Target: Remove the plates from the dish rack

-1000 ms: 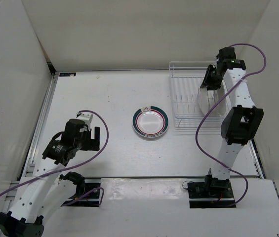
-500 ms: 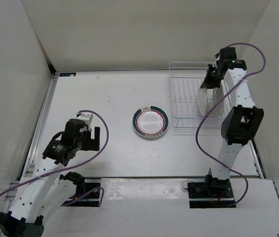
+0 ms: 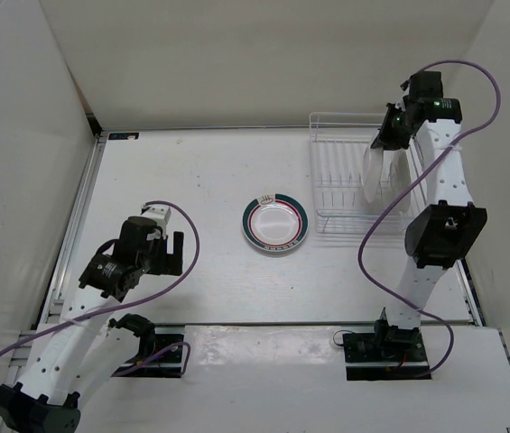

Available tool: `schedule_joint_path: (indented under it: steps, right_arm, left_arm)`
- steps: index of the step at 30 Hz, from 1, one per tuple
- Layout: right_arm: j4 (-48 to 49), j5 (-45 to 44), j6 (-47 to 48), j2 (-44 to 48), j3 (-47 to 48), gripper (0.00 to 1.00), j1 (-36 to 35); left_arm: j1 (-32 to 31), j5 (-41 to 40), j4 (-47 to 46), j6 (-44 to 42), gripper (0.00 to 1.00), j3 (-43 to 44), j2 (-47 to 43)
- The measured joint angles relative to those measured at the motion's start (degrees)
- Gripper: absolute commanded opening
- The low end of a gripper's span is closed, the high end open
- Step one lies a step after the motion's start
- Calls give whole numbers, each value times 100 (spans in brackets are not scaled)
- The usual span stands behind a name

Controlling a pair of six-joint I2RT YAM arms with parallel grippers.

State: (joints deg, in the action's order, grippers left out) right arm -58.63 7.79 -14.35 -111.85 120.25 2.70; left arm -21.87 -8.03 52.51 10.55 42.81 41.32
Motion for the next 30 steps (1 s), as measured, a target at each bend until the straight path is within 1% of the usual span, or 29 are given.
schedule_joint_path:
  steps: [2, 11, 14, 16, 18, 20, 22, 26, 30]
  right_arm:
    - [-46, 0, -33, 103, 114, 0, -22]
    - [-94, -184, -52, 1274, 160, 0, -63]
    - [52, -232, -28, 1718, 127, 0, -367]
    - [177, -361, 28, 1974, 42, 0, -802]
    - [319, -568, 140, 2216, -146, 0, -1397]
    - [472, -1034, 306, 2398, -442, 0, -2177]
    - [476, -1537, 498, 2365, -584, 0, -2892]
    - [503, -3077, 1060, 1670, -599, 0, -4286]
    - [680, -4555, 1665, 723, -614, 0, -5276]
  left_arm:
    - [0, 2, 2, 0, 100, 0, 9]
    - [0, 2, 0, 0, 100, 0, 11]
    - [0, 4, 0, 0, 100, 0, 11]
    - [0, 2, -2, 0, 100, 0, 11]
    - [0, 4, -2, 0, 100, 0, 11]
    - [0, 4, 0, 0, 100, 0, 11]
    - [0, 4, 0, 0, 100, 0, 11]
    - [0, 0, 2, 0, 100, 0, -4]
    - [0, -24, 0, 2, 100, 0, -92]
